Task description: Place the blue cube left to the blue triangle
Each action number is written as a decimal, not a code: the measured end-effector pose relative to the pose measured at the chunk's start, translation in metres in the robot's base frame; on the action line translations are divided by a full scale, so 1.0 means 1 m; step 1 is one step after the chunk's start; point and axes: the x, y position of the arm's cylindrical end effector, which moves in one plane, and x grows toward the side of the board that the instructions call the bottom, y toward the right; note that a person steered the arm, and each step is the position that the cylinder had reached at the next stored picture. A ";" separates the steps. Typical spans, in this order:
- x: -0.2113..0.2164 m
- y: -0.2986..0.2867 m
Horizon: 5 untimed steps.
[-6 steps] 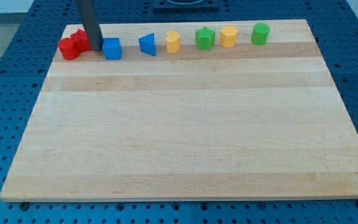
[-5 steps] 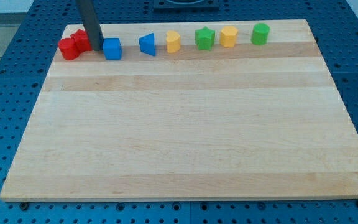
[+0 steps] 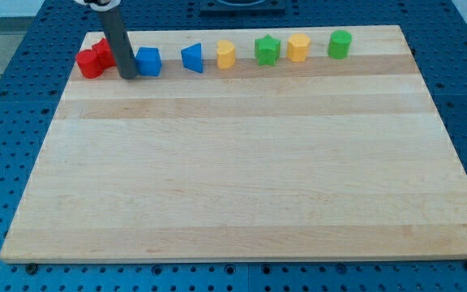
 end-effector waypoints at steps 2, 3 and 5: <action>-0.002 0.014; 0.002 0.006; 0.042 -0.072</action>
